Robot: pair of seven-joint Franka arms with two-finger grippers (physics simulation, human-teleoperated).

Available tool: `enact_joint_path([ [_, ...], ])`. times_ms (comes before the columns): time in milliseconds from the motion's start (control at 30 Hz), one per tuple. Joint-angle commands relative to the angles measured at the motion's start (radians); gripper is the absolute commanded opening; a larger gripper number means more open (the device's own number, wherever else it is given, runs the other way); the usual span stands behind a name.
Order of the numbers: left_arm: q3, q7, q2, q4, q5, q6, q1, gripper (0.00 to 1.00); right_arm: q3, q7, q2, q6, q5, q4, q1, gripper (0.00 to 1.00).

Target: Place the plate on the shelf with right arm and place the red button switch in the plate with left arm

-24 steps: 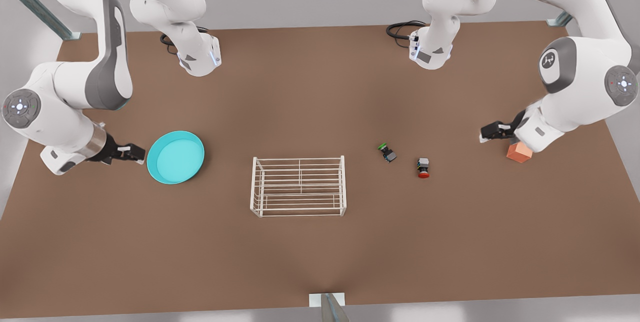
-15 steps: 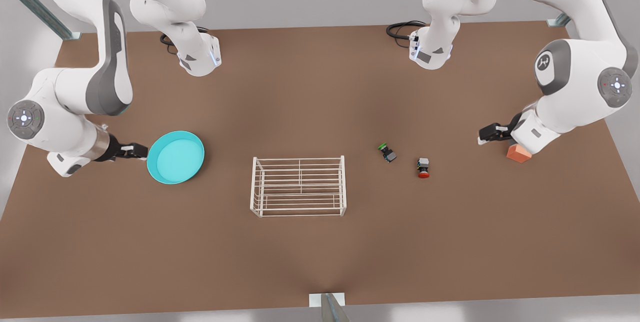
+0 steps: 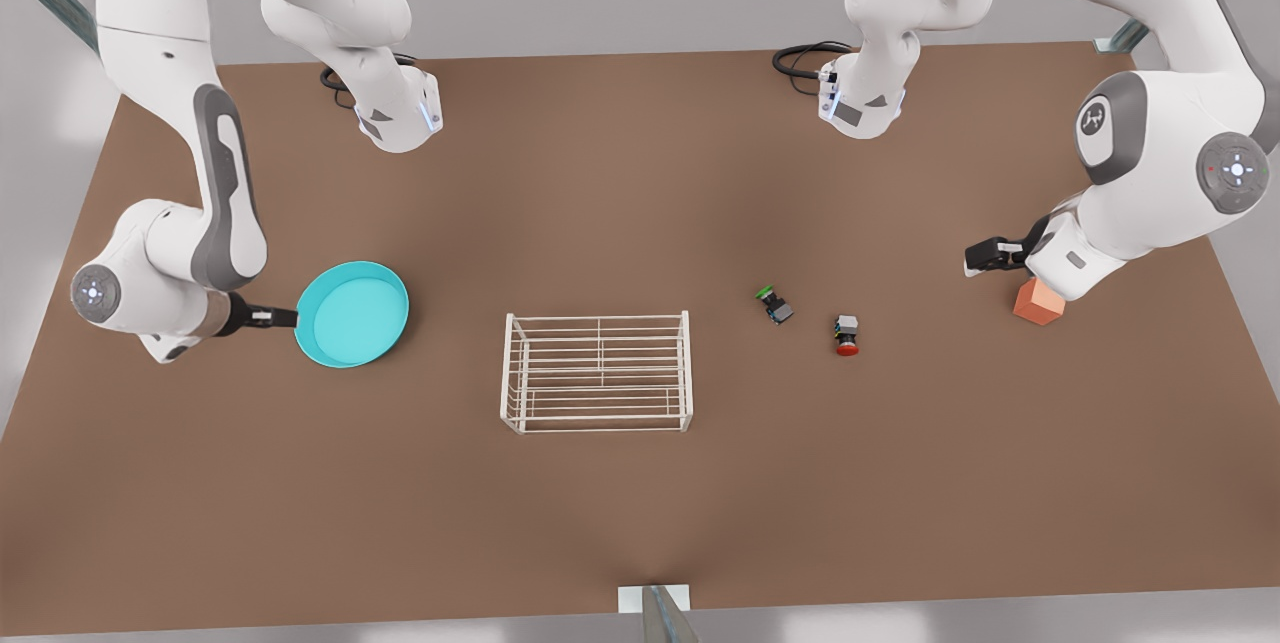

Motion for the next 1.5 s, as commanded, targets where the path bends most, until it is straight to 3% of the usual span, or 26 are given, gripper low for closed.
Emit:
enact_joint_path([
  [0,0.0,-0.011,-0.001,0.0,0.013,-0.006,-0.001,1.0,0.0,-0.342,0.017,0.158,0.061,-0.012,-0.013,1.0],
  [133,-0.005,-0.014,0.014,0.01,0.079,0.016,-0.033,1.0,0.001,-0.421,0.035,0.309,0.064,-0.092,-0.027,1.0],
  [467,-0.005,-0.014,0.019,0.011,0.073,0.016,-0.03,1.0,0.007,-0.551,0.095,0.382,0.078,-0.146,-0.07,0.99],
  [800,-0.005,-0.014,0.019,0.01,0.07,0.016,-0.028,1.0,0.027,-0.657,0.141,0.382,0.202,-0.176,-0.07,0.86],
  [933,-0.005,-0.014,0.019,0.011,0.068,0.016,-0.028,1.0,0.027,-0.666,0.141,0.375,0.202,-0.175,-0.07,0.63],
  [1133,-0.003,-0.014,0.019,0.011,0.07,0.017,-0.027,1.0,0.027,-0.677,0.141,0.375,0.202,-0.173,-0.07,0.48],
  [1467,-0.005,-0.014,0.02,0.019,0.073,0.017,-0.031,1.0,0.043,-0.712,0.146,0.302,0.245,-0.166,-0.122,0.46],
])
